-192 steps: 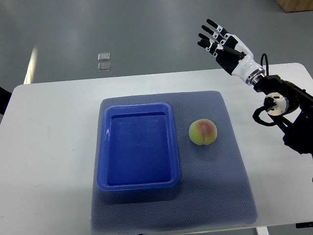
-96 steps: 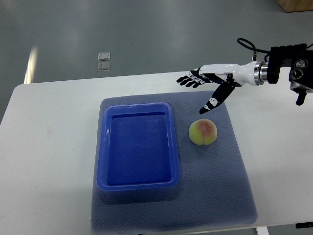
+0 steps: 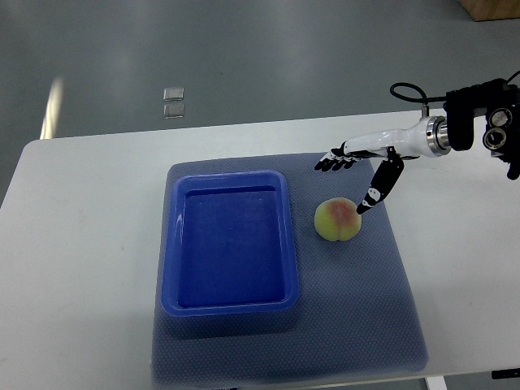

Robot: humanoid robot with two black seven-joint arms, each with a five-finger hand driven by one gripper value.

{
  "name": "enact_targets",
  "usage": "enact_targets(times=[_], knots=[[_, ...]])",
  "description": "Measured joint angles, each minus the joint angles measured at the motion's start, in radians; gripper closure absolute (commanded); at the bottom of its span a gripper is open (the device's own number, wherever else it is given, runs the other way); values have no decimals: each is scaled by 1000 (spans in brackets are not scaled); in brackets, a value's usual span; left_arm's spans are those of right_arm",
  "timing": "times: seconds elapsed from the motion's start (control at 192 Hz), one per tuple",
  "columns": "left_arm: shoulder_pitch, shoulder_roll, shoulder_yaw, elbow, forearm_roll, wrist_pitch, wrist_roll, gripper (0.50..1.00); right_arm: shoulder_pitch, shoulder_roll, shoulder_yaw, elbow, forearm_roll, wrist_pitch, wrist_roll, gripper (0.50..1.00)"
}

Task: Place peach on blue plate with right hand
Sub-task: 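Lower the right hand and close its fingers around the peach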

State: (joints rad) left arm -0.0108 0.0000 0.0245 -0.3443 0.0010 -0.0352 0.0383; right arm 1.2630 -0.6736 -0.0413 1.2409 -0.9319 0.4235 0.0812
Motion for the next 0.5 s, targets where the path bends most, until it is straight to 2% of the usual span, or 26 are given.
enact_targets(times=[0.329,0.501], knots=[[0,0,0,0,-1,0,0,500,-68,42,0,-15,-40,-48,3,572],[0,0,0,0,-1,1,0,500,-116,64,-2,-38,-60,-97,7,572]])
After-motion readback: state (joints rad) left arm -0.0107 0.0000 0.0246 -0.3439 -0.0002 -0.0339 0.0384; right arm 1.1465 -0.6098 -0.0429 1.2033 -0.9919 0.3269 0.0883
